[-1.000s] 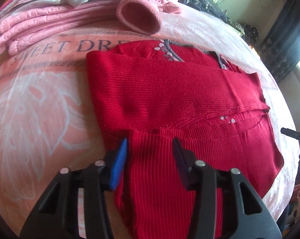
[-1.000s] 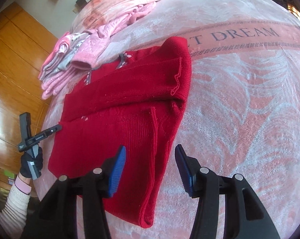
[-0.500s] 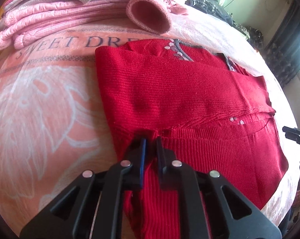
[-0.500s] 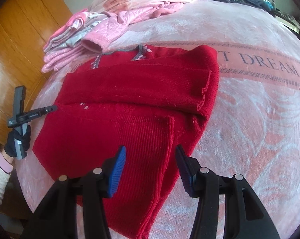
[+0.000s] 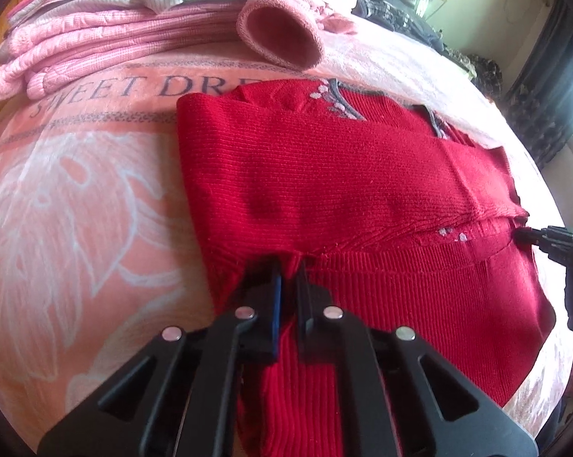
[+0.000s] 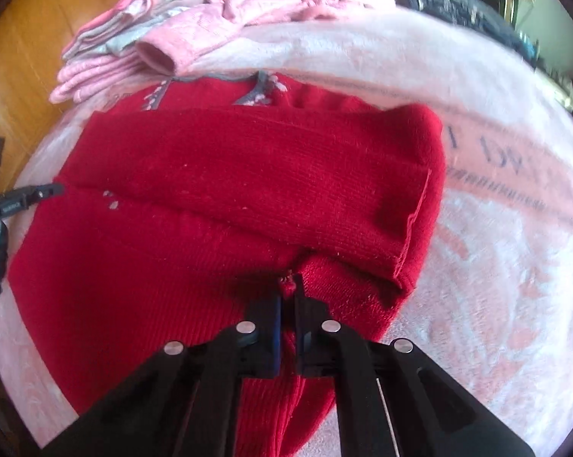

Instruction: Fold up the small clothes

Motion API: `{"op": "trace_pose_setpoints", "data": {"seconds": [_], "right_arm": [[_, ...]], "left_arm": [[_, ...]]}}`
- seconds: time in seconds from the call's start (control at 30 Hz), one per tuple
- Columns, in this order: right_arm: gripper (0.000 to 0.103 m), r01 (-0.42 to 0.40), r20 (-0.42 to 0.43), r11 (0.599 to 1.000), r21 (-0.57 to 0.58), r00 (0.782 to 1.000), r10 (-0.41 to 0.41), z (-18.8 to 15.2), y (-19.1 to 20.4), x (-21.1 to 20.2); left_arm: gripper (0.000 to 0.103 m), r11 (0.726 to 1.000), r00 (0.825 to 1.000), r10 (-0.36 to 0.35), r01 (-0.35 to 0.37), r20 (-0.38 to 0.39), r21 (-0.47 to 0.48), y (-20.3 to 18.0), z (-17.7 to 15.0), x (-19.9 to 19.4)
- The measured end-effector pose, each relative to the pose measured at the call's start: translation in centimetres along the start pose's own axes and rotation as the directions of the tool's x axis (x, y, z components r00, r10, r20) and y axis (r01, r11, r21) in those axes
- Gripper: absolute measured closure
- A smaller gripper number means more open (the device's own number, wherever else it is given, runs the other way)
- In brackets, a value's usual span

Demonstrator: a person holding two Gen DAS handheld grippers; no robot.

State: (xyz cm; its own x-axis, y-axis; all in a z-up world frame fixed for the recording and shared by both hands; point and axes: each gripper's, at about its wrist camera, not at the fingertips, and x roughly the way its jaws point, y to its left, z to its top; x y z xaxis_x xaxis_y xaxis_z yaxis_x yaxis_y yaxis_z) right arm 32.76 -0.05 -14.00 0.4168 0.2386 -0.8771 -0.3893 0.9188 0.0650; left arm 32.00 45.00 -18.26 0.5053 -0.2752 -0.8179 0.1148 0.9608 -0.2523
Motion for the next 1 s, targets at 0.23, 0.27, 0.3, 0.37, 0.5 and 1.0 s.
{"op": "trace_pose_setpoints", "data": {"seconds": [0.23, 0.27, 0.3, 0.37, 0.5, 1.0], "right_arm": [[0.099, -0.03, 0.095, 0.999, -0.011, 0.995, 0.031, -1.8, 0.2, -4.0], [0.099, -0.044, 0.1, 0.999, 0.001, 0.994, 0.044, -1.7, -0.1, -4.4], [0.099, -0.057, 0.103, 0.998, 0.014, 0.993, 0.056, -1.8, -0.4, -4.7], [0.099, -0.078, 0.117, 0.996, 0.046, 0.991, 0.072, -1.7, -1.1, -5.3], [0.099, -0.117, 0.175, 0.987, 0.11, 0.98, 0.096, -0.8, -2.5, -7.3], [0.099, -0.035, 0.226, 0.976, 0.216, 0.974, -0.015, 14.8, -7.1, -5.4]], "left_arm": [[0.099, 0.999, 0.99, -0.038, 0.039, 0.133, -0.006, -0.7, -1.0, -4.2], [0.099, 0.999, 0.988, -0.043, 0.045, 0.145, -0.007, -0.8, -1.0, -4.7], [0.099, 0.999, 0.987, -0.047, 0.049, 0.154, -0.009, -0.9, -1.0, -5.1], [0.099, 0.998, 0.982, -0.057, 0.06, 0.181, -0.011, -1.1, -0.9, -6.1], [0.099, 0.997, 0.97, -0.066, 0.072, 0.232, -0.019, -1.5, 0.2, -7.7], [0.099, 0.994, 0.947, 0.064, -0.034, 0.315, -0.1, -1.3, 14.5, -3.1]]}}
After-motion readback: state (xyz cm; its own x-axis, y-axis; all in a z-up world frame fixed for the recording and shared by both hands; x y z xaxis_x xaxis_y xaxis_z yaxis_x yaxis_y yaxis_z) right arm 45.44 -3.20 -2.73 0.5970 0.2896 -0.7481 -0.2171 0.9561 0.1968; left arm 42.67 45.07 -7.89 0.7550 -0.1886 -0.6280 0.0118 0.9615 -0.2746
